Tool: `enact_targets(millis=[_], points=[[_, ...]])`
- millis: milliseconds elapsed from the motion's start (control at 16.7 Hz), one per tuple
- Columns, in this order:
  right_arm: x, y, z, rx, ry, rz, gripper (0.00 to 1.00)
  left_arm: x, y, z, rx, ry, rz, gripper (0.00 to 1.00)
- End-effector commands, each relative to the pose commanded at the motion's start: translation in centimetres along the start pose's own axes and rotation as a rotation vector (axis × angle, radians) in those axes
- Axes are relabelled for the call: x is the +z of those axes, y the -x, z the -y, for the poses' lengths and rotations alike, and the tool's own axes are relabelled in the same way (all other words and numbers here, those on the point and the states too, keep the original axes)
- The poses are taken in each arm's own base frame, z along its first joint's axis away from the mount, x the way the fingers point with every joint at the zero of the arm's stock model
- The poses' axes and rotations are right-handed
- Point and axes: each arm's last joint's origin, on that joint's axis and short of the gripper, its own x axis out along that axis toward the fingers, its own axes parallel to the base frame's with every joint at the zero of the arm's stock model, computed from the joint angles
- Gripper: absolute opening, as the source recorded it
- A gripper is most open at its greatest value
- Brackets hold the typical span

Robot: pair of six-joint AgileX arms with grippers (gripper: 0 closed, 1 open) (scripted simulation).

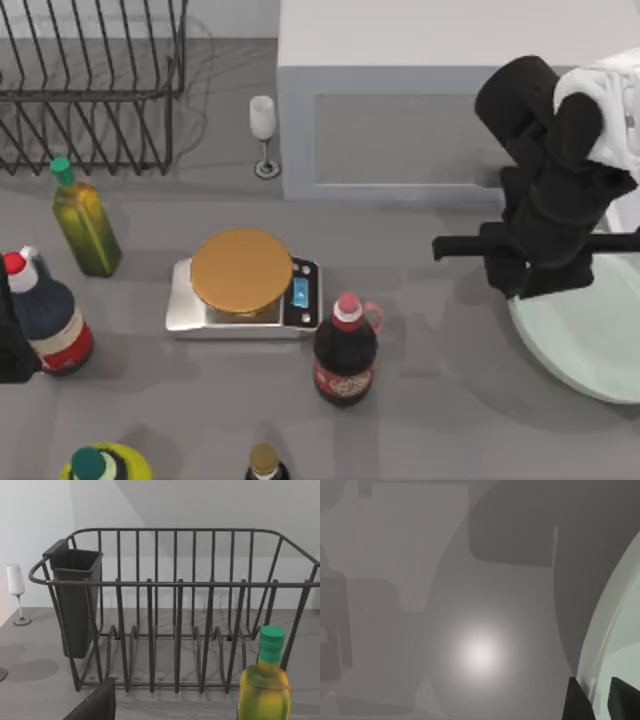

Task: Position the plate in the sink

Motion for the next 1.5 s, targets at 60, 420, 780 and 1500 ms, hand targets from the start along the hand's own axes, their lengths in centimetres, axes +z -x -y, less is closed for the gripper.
enact_targets(millis=[60,420,780,1500], points=[[0.4,1.8,-0.8,0.000,0.007,-0.001,0.00,0.0,0.0,0.0,0.000,0.000,0.000,1.00],[1.4,14.2,0.1,-0.008,-0.009,-0.016,0.00,0.0,0.0,0.0,0.000,0.000,0.000,1.00],[0.9,20.1,4.1,0.001,-0.054,0.008,0.00,0.0,0.0,0.0,0.000,0.000,0.000,1.00],[9.3,17.3,10.1,-0.067,-0.185,0.072,0.00,0.0,0.0,0.0,0.000,0.000,0.000,1.00]])
